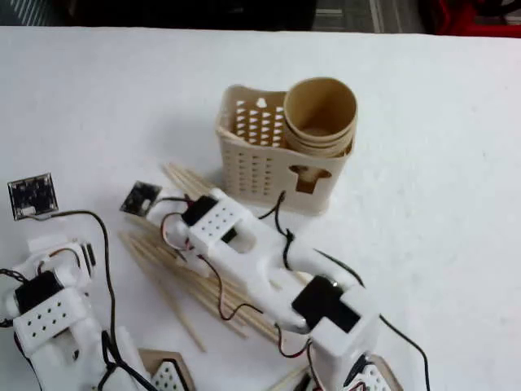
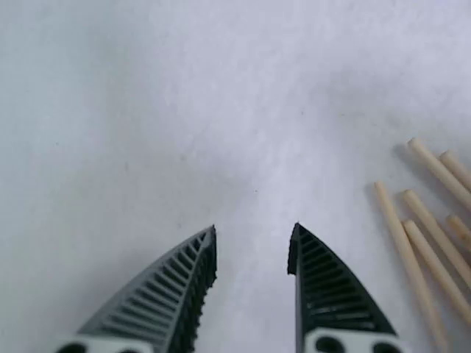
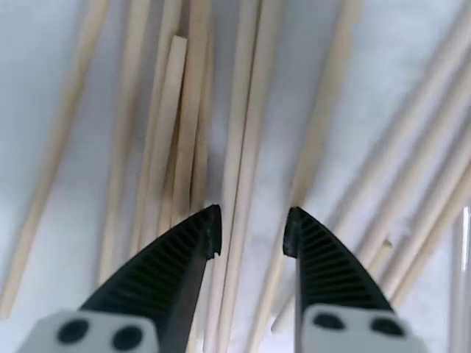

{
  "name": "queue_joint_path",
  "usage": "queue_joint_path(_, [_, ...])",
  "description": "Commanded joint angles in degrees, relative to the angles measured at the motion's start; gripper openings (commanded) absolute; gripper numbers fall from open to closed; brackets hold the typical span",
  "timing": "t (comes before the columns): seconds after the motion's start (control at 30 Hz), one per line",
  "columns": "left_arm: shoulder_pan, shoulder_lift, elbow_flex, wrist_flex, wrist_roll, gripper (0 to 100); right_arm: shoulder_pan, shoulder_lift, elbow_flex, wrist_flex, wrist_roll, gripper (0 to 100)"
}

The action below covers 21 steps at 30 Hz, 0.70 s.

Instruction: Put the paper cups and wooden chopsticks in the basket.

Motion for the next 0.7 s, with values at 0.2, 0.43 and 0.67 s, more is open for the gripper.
queue_joint_path(0.2, [-0.04, -1.10, 0.00, -0.88, 0.35, 17, -0.57, 8.48, -8.70, 3.65, 0.62, 14.4])
queue_joint_path(0.43, [-0.13, -1.10, 0.00, -0.88, 0.35, 17, -0.57, 14.90, -16.79, 10.15, 0.53, 8.0])
queue_joint_path(0.67, [-0.13, -1.10, 0.00, -0.97, 0.35, 17, -0.57, 15.78, -18.11, 11.38, 0.26, 1.8])
